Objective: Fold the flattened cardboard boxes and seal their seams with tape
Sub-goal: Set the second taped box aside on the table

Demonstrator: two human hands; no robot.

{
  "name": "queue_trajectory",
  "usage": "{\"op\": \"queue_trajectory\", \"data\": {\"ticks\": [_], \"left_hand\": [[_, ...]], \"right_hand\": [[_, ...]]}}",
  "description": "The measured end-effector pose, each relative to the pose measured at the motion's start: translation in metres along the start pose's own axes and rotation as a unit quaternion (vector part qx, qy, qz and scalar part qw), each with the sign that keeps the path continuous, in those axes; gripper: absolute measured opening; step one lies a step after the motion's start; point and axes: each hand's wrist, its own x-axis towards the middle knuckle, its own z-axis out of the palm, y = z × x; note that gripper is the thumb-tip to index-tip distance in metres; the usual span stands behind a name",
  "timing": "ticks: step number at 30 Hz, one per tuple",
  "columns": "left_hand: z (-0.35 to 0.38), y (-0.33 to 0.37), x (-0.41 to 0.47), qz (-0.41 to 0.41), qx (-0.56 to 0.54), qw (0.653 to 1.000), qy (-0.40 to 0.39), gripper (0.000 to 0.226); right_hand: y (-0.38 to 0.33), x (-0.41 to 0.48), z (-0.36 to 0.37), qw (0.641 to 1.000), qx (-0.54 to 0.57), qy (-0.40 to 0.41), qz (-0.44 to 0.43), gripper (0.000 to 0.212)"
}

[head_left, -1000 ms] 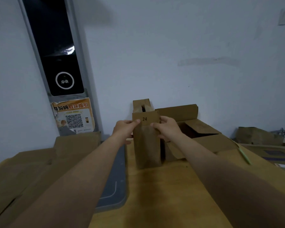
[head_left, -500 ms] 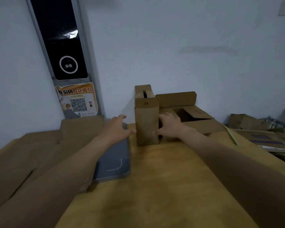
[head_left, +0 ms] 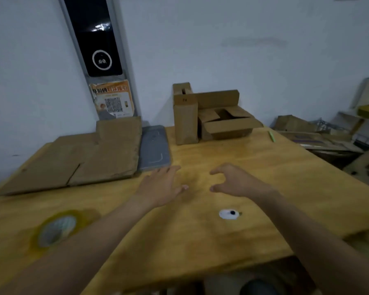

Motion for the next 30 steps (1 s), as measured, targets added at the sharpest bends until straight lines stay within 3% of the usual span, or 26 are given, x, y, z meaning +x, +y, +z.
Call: {"op": "queue_trajectory", "data": {"ticks": [6, 16, 19, 22, 26, 30], "left_hand": [[0.044, 0.048, -0.056, -0.013, 0.016, 0.999, -0.034, 0.072], [0.059, 0.091, -0.054, -0.074, 0.003, 0.996, -0.054, 0.065], [0.064, 0.091, -0.042, -0.076, 0.011, 0.995, -0.06, 0.064], [0.066, 0.088, -0.03, -0.075, 0.009, 0.996, -0.055, 0.065], [0.068, 0.083, -0.018, -0.083, -0.01, 0.995, -0.045, 0.065], [0.067, 0.069, -0.017, -0.096, -0.019, 0.994, -0.042, 0.065]], "right_hand": [[0.03, -0.073, 0.035, 0.999, -0.032, -0.032, -0.011, 0.05], [0.069, -0.08, 0.057, 0.995, -0.068, 0.063, -0.024, 0.018], [0.083, -0.073, 0.052, 0.991, -0.107, 0.084, 0.007, 0.025], [0.099, -0.065, 0.038, 0.983, -0.135, 0.091, 0.09, 0.037], [0.119, -0.057, 0.02, 0.965, -0.164, 0.052, 0.197, 0.054], [0.109, -0.049, 0.017, 0.964, -0.181, 0.038, 0.191, 0.06]]}}
